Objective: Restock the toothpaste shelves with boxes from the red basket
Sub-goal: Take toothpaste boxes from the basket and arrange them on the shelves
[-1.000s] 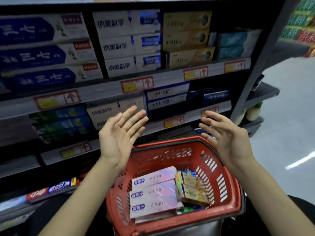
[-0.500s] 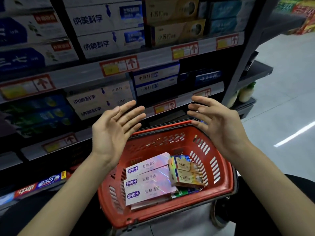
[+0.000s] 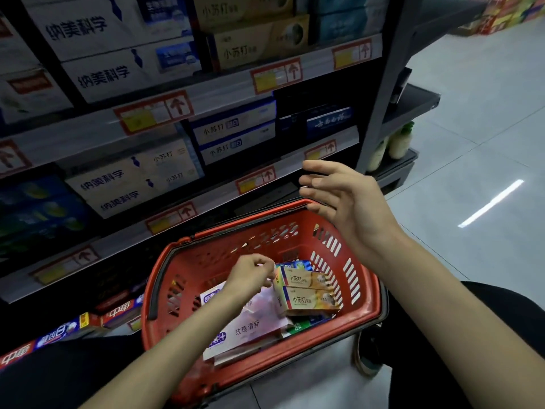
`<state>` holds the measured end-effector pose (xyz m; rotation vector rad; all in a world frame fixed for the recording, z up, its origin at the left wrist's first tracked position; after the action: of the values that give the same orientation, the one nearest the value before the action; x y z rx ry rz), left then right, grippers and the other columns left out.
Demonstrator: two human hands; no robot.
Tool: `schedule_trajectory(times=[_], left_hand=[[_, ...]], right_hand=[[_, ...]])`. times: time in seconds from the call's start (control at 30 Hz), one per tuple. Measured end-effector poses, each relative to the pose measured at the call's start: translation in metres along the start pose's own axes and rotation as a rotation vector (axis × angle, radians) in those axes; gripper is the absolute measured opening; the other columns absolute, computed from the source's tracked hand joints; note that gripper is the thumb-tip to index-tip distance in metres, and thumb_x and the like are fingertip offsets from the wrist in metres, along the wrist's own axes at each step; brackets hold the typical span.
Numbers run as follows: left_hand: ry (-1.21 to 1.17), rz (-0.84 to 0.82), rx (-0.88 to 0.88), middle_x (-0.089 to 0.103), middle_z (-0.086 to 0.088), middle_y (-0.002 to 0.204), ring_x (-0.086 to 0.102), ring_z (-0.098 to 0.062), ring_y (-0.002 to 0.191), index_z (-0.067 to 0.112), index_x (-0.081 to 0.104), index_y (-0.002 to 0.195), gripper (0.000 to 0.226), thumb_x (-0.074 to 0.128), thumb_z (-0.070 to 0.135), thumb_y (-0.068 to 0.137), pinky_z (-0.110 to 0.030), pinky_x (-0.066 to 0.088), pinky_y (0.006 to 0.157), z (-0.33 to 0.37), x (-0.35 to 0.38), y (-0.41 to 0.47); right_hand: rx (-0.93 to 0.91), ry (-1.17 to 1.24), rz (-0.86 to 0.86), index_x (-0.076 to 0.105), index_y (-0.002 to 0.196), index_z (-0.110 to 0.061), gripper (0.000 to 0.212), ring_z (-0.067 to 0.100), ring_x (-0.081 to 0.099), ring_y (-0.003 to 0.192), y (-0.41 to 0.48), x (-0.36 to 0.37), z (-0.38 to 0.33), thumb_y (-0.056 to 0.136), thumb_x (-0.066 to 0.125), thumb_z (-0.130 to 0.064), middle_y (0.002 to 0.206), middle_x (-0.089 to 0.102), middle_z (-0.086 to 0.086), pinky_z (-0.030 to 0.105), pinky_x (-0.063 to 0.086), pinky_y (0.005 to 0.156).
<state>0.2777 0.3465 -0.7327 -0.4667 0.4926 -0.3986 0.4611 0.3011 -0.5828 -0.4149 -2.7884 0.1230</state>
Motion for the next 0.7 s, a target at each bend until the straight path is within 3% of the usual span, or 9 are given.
schedule_trajectory(times=[0.07, 0.13, 0.23, 0.3, 0.4, 0.47, 0.57, 0.7], left_hand=[[0.110, 0.029, 0.019, 0.075, -0.001, 0.085, 0.068, -0.022, 0.082, 0.026, 0.069, 0.087, 0.011, 0.062, 0.021, 0.094, -0.029, 0.048, 0.070, -0.012, 0.015, 0.014], [0.223, 0.051, 0.012, 0.074, 0.002, 0.091, 0.070, -0.023, 0.093, 0.030, 0.068, 0.098, 0.006, 0.065, 0.031, 0.093, -0.033, 0.052, 0.082, -0.024, 0.026, 0.028], [0.309, 0.020, 0.010, 0.074, -0.002, 0.118, 0.068, -0.024, 0.111, 0.033, 0.057, 0.136, 0.058, 0.066, 0.053, 0.082, -0.037, 0.052, 0.095, -0.035, 0.039, 0.044], [0.290, 0.030, 0.031, 0.071, -0.002, 0.128, 0.067, -0.024, 0.116, 0.033, 0.052, 0.145, 0.076, 0.065, 0.059, 0.075, -0.041, 0.053, 0.100, -0.035, 0.049, 0.053], [0.348, 0.067, 0.052, 0.064, -0.004, 0.138, 0.053, -0.025, 0.134, 0.025, 0.053, 0.147, 0.059, 0.067, 0.039, 0.092, -0.036, 0.047, 0.105, -0.031, 0.065, 0.060], [0.405, 0.070, 0.043, 0.066, -0.006, 0.134, 0.046, -0.029, 0.139, 0.029, 0.050, 0.148, 0.054, 0.063, 0.033, 0.096, -0.037, 0.046, 0.103, -0.038, 0.072, 0.064], [0.435, 0.106, 0.073, 0.071, -0.002, 0.116, 0.056, -0.030, 0.125, 0.035, 0.055, 0.138, 0.045, 0.063, 0.027, 0.095, -0.040, 0.052, 0.091, -0.047, 0.077, 0.069], [0.418, 0.141, 0.117, 0.070, 0.002, 0.103, 0.062, -0.024, 0.098, 0.027, 0.061, 0.119, 0.024, 0.063, 0.027, 0.096, -0.033, 0.042, 0.073, -0.031, 0.081, 0.066]], right_hand=[[0.006, 0.000, 0.010, 0.073, 0.120, -0.013, 0.032, 0.019, 0.071, 0.098, 0.001, -0.004, 0.000, 0.091, 0.060, -0.006, 0.114, 0.076, 0.012, 0.032, 0.053, 0.084], [0.014, 0.006, 0.029, 0.074, 0.118, -0.012, 0.032, 0.019, 0.070, 0.094, 0.002, -0.008, -0.001, 0.090, 0.061, -0.006, 0.113, 0.076, 0.013, 0.031, 0.053, 0.082], [0.041, 0.052, 0.071, 0.075, 0.115, -0.011, 0.031, 0.017, 0.068, 0.087, 0.006, -0.016, -0.004, 0.088, 0.062, -0.005, 0.105, 0.077, 0.010, 0.030, 0.053, 0.078], [0.069, 0.092, 0.100, 0.075, 0.115, -0.011, 0.031, 0.016, 0.068, 0.083, 0.009, -0.021, -0.005, 0.087, 0.062, -0.005, 0.102, 0.076, 0.010, 0.027, 0.054, 0.074], [0.135, 0.177, 0.114, 0.075, 0.116, -0.010, 0.032, 0.016, 0.068, 0.083, 0.010, -0.026, -0.003, 0.088, 0.060, -0.006, 0.097, 0.075, 0.008, 0.025, 0.054, 0.070], [0.161, 0.210, 0.129, 0.074, 0.117, -0.009, 0.033, 0.017, 0.067, 0.083, 0.011, -0.029, -0.001, 0.089, 0.059, -0.006, 0.095, 0.074, 0.006, 0.024, 0.054, 0.069], [0.167, 0.229, 0.146, 0.075, 0.117, -0.008, 0.033, 0.016, 0.066, 0.080, 0.014, -0.030, -0.002, 0.088, 0.059, -0.006, 0.091, 0.073, 0.005, 0.024, 0.053, 0.070], [0.174, 0.230, 0.150, 0.075, 0.117, -0.007, 0.032, 0.017, 0.066, 0.082, 0.019, -0.029, -0.004, 0.090, 0.058, -0.007, 0.093, 0.072, 0.006, 0.025, 0.052, 0.070]])
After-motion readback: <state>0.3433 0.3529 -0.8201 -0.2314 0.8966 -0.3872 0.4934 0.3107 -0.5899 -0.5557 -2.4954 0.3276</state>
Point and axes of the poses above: each hand's wrist, its own y-axis towards the middle knuckle, its own x-axis out of the palm, z = x × y, the point moved 4 cm from there along y, towards the middle knuckle
